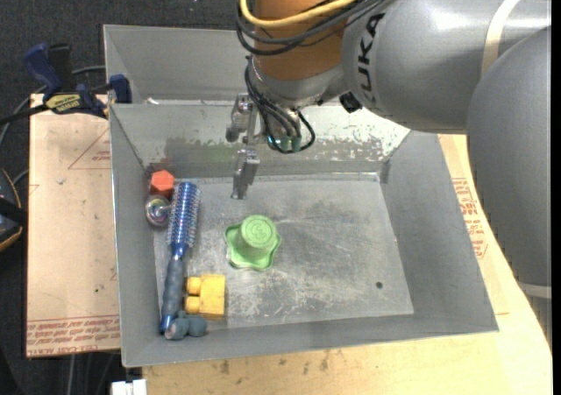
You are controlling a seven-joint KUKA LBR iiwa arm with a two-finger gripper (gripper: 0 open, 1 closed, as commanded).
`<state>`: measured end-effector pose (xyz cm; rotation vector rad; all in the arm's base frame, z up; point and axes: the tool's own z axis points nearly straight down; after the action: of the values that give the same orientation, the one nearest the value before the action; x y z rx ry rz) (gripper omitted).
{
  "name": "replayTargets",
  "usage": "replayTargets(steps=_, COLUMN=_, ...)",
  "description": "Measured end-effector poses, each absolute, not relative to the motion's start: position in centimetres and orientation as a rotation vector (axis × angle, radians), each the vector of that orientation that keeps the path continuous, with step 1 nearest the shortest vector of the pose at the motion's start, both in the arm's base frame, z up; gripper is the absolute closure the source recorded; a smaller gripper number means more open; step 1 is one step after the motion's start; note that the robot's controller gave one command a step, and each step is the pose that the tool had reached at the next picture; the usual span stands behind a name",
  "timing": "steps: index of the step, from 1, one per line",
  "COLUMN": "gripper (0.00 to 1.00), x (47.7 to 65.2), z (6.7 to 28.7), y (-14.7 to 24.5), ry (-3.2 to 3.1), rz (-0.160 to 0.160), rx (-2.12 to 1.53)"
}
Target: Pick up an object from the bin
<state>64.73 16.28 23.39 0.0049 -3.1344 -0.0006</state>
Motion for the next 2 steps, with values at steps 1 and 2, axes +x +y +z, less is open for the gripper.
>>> replayTargets(steps=1, gripper=0.00, x=62.9, z=10.7, y=20.5, ry=-3.137, rz=0.000, rx=0.086)
replayTargets(steps=2, gripper=0.00, x=63.4, z=7.6, y=22.6, ry=-3.114, rz=0.013, rx=0.489)
